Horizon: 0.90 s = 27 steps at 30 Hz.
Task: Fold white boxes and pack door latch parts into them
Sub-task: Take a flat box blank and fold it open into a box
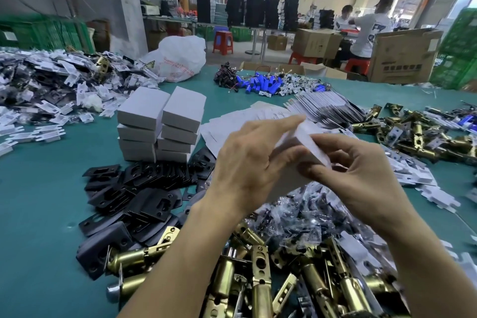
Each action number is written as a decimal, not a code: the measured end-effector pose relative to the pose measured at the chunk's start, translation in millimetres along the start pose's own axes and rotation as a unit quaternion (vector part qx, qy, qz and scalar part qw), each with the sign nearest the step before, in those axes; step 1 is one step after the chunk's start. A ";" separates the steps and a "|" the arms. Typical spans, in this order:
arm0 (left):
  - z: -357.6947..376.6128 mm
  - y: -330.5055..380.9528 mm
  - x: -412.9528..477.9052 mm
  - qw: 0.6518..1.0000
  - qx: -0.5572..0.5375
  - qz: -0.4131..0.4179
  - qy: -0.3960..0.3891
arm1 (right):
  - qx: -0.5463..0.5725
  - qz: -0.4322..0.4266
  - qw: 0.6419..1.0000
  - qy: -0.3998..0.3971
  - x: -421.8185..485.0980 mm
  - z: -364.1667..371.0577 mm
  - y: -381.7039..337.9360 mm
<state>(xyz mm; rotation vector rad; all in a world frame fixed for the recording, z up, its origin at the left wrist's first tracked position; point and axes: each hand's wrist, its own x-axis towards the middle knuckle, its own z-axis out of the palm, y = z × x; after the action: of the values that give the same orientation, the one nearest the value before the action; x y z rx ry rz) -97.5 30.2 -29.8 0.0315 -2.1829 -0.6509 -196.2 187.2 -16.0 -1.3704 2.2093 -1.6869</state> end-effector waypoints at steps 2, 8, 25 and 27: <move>1.6 0.9 1.2 0.994 0.025 -0.016 0.108 | -0.016 0.008 0.997 0.080 0.2 1.3 1.4; -8.6 2.0 12.5 0.817 -0.353 -0.454 -0.037 | 0.024 -0.118 0.976 0.180 -0.4 19.4 -5.1; -12.1 -13.3 10.5 0.604 -0.627 -0.492 -0.010 | -0.183 -0.081 0.972 -0.123 -10.1 42.0 -10.6; -13.6 -16.4 8.5 0.616 -0.607 -0.501 -0.030 | -0.200 -0.073 0.967 -0.136 -10.5 43.4 -10.8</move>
<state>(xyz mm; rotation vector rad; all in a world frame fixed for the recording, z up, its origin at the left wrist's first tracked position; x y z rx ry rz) -96.2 8.0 -24.3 0.5350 -1.1318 -2.6404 -161.1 161.0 -29.9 -1.7646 2.4148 -1.0281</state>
